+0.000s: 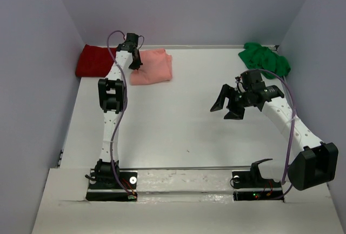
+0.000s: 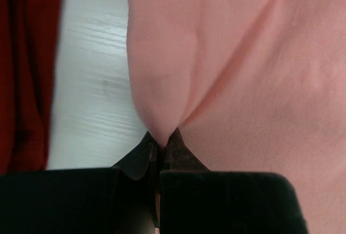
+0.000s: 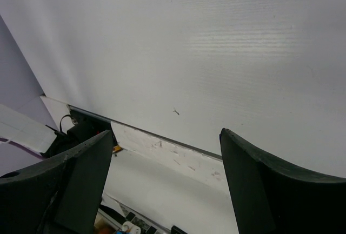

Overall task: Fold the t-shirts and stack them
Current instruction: Put the neatly folded tshirt into the corner of the board with the left arm

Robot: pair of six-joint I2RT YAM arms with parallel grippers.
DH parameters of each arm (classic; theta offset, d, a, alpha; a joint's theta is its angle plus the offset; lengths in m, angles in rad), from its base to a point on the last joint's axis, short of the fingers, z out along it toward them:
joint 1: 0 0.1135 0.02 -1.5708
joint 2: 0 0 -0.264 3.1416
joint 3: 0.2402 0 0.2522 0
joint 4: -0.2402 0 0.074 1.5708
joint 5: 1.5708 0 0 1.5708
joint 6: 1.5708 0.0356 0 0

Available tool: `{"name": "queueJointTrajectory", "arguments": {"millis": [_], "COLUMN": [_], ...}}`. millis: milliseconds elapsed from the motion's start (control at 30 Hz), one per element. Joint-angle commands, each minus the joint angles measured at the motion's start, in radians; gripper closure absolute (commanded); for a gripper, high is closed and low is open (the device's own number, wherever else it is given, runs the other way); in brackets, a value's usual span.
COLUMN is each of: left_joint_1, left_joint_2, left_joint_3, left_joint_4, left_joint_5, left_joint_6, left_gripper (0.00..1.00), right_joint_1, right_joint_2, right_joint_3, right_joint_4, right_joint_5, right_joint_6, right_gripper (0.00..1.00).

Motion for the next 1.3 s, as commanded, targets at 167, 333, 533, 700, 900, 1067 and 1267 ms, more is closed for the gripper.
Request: {"name": "queueJointTrajectory", "arguments": {"millis": [167, 333, 533, 700, 900, 1067, 1267], "left_joint_1": [0.090, 0.098, 0.092, 0.077, 0.040, 0.017, -0.002], "left_joint_2": [0.011, -0.040, -0.176, -0.253, -0.394, -0.473, -0.509], "left_joint_3": [0.021, 0.002, -0.058, -0.029, -0.083, -0.169, -0.357], "left_joint_4": [0.084, 0.130, 0.224, 0.250, 0.267, 0.236, 0.089], "left_joint_5": [-0.084, -0.090, -0.054, 0.018, 0.014, 0.008, 0.114], "left_joint_6": [0.028, 0.009, 0.000, 0.020, 0.028, -0.015, -0.104], "left_gripper": [0.91, 0.20, 0.01, 0.01, 0.01, 0.55, 1.00], "right_joint_1": [-0.003, -0.003, -0.003, -0.003, -0.003, -0.003, -0.003], "right_joint_2": [-0.022, -0.016, -0.019, -0.014, -0.008, 0.000, 0.010], "right_joint_3": [0.045, 0.048, 0.037, 0.029, 0.014, 0.012, 0.022], "right_joint_4": [-0.023, -0.023, -0.019, -0.012, -0.002, 0.008, 0.020], "right_joint_5": [-0.024, -0.036, -0.039, -0.045, -0.057, -0.065, -0.067], "right_joint_6": [0.001, 0.001, 0.001, 0.002, 0.002, -0.001, -0.005], "right_gripper": [0.15, 0.16, 0.15, 0.15, 0.15, 0.15, 0.16]}}
